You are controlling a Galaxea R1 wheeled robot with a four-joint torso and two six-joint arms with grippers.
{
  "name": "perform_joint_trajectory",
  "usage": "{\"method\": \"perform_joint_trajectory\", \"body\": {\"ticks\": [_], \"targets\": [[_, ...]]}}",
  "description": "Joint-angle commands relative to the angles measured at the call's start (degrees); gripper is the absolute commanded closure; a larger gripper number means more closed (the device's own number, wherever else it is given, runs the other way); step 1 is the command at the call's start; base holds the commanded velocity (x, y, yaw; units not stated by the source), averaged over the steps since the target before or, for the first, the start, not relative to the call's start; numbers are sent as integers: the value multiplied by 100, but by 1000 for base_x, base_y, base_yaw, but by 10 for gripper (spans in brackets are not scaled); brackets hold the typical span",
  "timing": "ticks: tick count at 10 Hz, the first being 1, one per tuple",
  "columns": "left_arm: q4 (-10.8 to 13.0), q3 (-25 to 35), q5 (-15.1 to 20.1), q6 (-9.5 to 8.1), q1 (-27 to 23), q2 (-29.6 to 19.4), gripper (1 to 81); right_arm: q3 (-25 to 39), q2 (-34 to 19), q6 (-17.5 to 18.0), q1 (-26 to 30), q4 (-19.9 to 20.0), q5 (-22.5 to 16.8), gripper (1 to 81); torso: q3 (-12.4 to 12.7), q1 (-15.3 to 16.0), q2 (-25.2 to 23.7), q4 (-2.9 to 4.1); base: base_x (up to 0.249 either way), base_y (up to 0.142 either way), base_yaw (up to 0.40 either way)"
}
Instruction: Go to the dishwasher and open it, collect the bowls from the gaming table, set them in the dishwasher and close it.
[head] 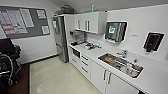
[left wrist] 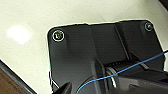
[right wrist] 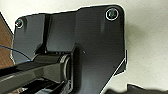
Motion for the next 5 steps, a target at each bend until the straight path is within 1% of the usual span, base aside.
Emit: {"method": "perform_joint_trajectory", "body": {"ticks": [1, 5], "targets": [[19, -5, 245, 14, -266, -19, 10, -33, -27, 13, 279, -45, -352, 10, 0, 0, 0, 0, 0, 0, 342], [19, -5, 263, 14, -232, -36, 10, -59, 25, 13, 296, 17, -352, 10, 0, 0, 0, 0, 0, 0, 342]]}}
